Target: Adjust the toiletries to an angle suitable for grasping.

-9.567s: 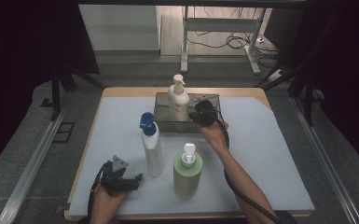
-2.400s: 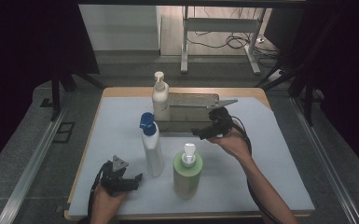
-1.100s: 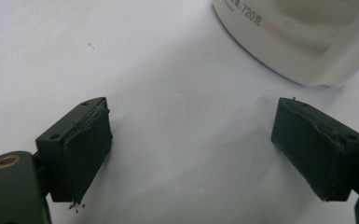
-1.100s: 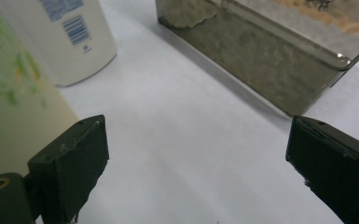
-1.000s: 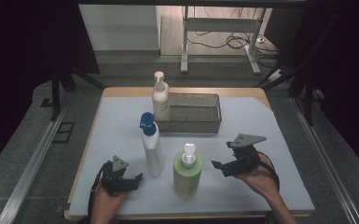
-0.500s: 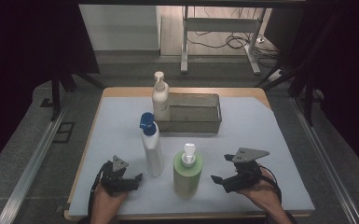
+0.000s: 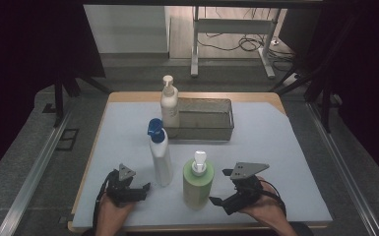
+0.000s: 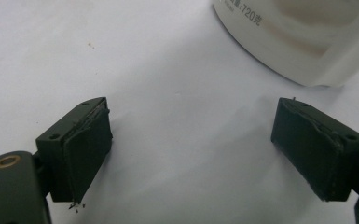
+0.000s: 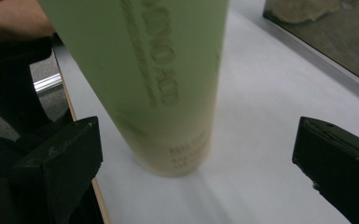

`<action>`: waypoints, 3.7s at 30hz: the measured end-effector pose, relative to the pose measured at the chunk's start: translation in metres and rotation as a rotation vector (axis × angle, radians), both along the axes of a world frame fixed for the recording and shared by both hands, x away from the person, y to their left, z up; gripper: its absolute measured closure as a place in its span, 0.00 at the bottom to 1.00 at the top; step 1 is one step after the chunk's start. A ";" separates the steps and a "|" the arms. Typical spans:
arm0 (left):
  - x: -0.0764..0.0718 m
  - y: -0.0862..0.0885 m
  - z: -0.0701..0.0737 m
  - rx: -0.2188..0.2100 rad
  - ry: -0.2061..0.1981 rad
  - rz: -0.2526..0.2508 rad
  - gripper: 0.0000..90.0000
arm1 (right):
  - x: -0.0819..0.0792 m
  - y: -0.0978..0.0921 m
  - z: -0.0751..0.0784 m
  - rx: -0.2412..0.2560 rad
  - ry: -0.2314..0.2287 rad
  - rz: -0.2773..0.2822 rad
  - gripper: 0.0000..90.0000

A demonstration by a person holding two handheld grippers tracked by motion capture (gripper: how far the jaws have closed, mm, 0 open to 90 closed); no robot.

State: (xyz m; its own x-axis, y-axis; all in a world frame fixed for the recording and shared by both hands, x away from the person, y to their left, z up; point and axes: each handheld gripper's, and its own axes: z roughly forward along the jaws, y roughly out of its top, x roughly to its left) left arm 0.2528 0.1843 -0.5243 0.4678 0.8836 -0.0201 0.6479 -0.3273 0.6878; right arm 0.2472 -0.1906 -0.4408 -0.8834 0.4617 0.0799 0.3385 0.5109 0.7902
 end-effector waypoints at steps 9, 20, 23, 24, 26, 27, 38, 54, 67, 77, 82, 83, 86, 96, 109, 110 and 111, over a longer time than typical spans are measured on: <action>0.000 0.000 0.000 0.000 -0.001 0.001 0.14 | -0.001 0.025 0.010 0.009 -0.011 0.039 0.00; 0.000 0.000 0.000 0.000 -0.001 0.001 0.14 | 0.000 0.045 0.012 -0.002 -0.027 0.062 0.00; 0.000 0.000 0.000 0.000 0.000 0.000 0.14 | 0.000 0.048 0.013 -0.002 -0.034 0.063 0.00; 0.000 0.000 0.000 0.000 0.000 0.000 0.14 | 0.001 0.051 0.013 0.003 -0.040 0.059 0.00; 0.000 0.000 0.000 0.000 0.001 0.000 0.14 | 0.002 0.053 0.013 0.010 -0.040 0.055 0.01; 0.000 0.000 0.000 0.000 0.001 0.000 0.14 | 0.002 0.054 0.013 0.010 -0.045 0.052 0.01; 0.000 0.000 0.000 -0.002 0.000 0.001 0.14 | 0.003 0.057 0.013 0.012 -0.084 0.031 0.13; 0.000 0.000 0.000 -0.001 0.002 0.000 0.14 | 0.002 0.057 0.021 -0.038 -0.070 0.028 0.14; 0.000 0.000 0.000 -0.001 0.002 0.000 0.14 | 0.012 0.048 0.038 -0.017 -0.074 -0.020 0.14; 0.000 0.000 0.000 0.000 0.003 0.000 0.14 | 0.026 0.045 0.042 -0.010 -0.060 -0.067 0.14; 0.000 0.000 0.000 -0.001 0.003 0.000 0.14 | 0.035 0.046 0.045 -0.009 -0.066 -0.082 0.14; 0.000 0.000 0.000 -0.001 0.002 0.000 0.14 | 0.037 0.047 0.046 -0.009 -0.067 -0.088 0.14; 0.000 0.000 0.000 -0.001 0.003 0.000 0.14 | 0.042 0.048 0.048 -0.013 -0.069 -0.097 0.14; 0.000 0.000 0.000 -0.002 0.003 0.000 0.14 | 0.063 0.051 0.053 -0.014 -0.079 -0.128 0.14; 0.000 0.000 0.000 -0.003 0.001 0.001 0.14 | 0.085 0.058 0.061 -0.017 -0.096 -0.151 0.14; 0.000 0.000 0.000 -0.003 0.001 0.001 0.14 | 0.087 0.059 0.062 -0.016 -0.099 -0.153 0.14; 0.000 0.000 0.000 -0.003 0.001 0.001 0.14 | 0.087 0.059 0.062 -0.016 -0.099 -0.153 0.14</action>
State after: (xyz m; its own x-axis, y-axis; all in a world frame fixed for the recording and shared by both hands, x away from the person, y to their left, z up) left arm 0.2530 0.1844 -0.5244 0.4668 0.8841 -0.0231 0.6490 -0.3247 0.6880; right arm 0.3339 -0.1315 -0.3788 -0.8057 0.5922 -0.0123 0.3347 0.4722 0.8155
